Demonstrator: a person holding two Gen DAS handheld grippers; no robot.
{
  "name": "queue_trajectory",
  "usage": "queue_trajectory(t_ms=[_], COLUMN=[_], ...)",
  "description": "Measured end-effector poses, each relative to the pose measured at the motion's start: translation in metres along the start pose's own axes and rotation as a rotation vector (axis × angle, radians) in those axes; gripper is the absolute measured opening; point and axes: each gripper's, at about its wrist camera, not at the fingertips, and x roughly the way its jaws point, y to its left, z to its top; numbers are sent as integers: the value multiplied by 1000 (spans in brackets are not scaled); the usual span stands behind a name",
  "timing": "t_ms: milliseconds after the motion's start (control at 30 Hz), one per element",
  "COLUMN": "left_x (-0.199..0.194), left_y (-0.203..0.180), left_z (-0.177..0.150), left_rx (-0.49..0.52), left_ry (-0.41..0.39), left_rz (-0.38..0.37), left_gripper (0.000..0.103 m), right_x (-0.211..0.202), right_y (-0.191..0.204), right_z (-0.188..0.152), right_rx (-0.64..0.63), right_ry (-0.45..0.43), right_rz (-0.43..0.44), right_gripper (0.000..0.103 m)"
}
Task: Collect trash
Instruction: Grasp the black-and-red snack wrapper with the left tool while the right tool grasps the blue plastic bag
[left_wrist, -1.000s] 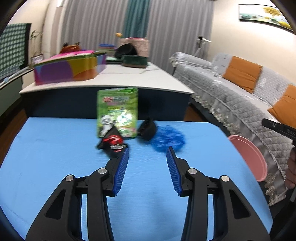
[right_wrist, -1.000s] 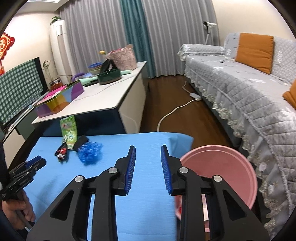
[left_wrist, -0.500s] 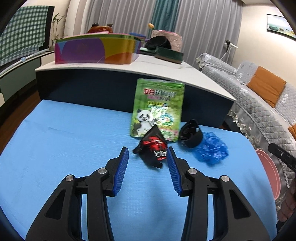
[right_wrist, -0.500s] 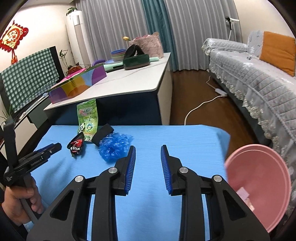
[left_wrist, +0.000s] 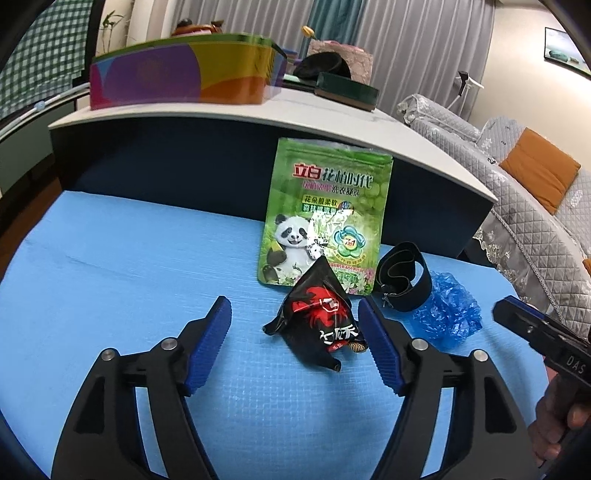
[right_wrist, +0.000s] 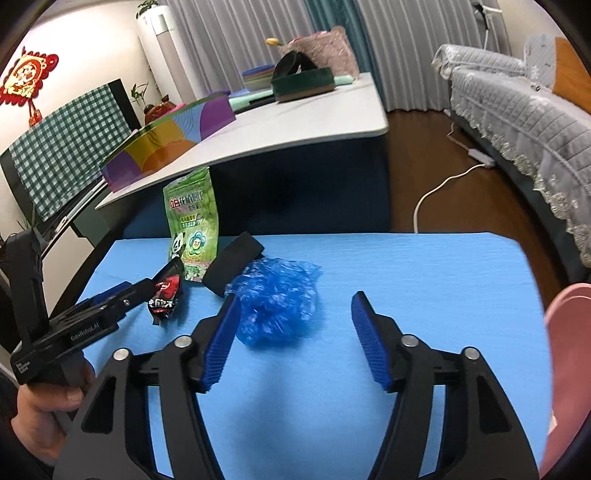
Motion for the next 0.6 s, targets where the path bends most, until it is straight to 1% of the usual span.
queue_trajectory(t_ms=[133, 400, 433, 467, 500, 533, 567, 600], left_x=[6, 21, 22, 23, 23, 25, 26, 27], left_y=[-2, -10, -11, -13, -12, -14, -15, -16], left_z=[3, 5, 5, 4, 3, 3, 2, 1], left_rx=[-3, 16, 21, 26, 29, 36, 43, 46], left_ry=[24, 94, 99, 104, 108, 116, 125, 129], left_rz=[-2, 1, 1, -1, -4, -9, -13, -16], left_gripper=[70, 70, 70, 69, 64, 61, 56, 53], right_x=[14, 32, 31, 30, 30, 31, 32, 31], right_y=[6, 11, 11, 11, 11, 11, 10, 9], right_z=[3, 1, 1, 1, 0, -1, -2, -3], right_rx=[-10, -42, -43, -45, -46, -48, -48, -46], right_ry=[20, 68, 66, 66, 69, 80, 93, 100], right_rz=[13, -18, -17, -15, -14, -14, -14, -7], right_gripper=[67, 67, 65, 59, 54, 44, 35, 31])
